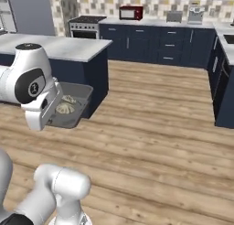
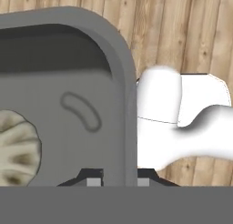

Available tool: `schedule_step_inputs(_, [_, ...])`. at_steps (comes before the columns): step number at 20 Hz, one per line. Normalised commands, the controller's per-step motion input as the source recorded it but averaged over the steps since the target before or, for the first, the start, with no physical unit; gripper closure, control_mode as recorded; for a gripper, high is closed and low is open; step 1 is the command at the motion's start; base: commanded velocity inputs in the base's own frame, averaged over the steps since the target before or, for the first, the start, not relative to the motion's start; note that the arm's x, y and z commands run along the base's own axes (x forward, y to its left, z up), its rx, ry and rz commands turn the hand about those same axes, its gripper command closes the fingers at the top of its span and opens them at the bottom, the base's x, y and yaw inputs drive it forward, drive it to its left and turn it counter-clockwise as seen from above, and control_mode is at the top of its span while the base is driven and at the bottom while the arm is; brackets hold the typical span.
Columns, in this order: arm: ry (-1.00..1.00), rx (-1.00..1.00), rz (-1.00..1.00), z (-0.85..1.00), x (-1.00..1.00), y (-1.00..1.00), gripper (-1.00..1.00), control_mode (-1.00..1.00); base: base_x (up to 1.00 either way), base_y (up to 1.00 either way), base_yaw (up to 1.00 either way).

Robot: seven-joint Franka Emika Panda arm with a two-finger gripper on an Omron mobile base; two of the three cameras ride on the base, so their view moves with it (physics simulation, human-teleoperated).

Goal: Place two dumplings into each of the tupperware containers and then place the containers in the fridge.

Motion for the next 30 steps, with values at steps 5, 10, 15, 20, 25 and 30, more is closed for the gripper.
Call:
schedule_step_inputs(5, [0.0, 0.0, 0.0, 0.0, 0.0, 0.0, 1.0, 1.0, 1.0, -0.35, 0.04])
schedule_step_inputs(10, [0.0, 0.0, 0.0, 0.0, 0.0, 0.0, 1.0, 1.0, 1.0, -0.52, -0.05])
schedule_step_inputs(15, [0.0, 0.0, 0.0, 0.0, 0.0, 0.0, 1.0, 1.0, 1.0, -0.31, -0.13])
schedule_step_inputs(20, [0.0, 0.0, 0.0, 0.0, 0.0, 0.0, 1.0, 1.0, 1.0, -0.13, -0.08])
schedule_step_inputs(25, [0.0, 0.0, 0.0, 0.0, 0.0, 0.0, 1.0, 1.0, 1.0, -0.27, 0.0])
schedule_step_inputs(30, [0.0, 0.0, 0.0, 0.0, 0.0, 0.0, 1.0, 1.0, 1.0, -0.56, 0.0])
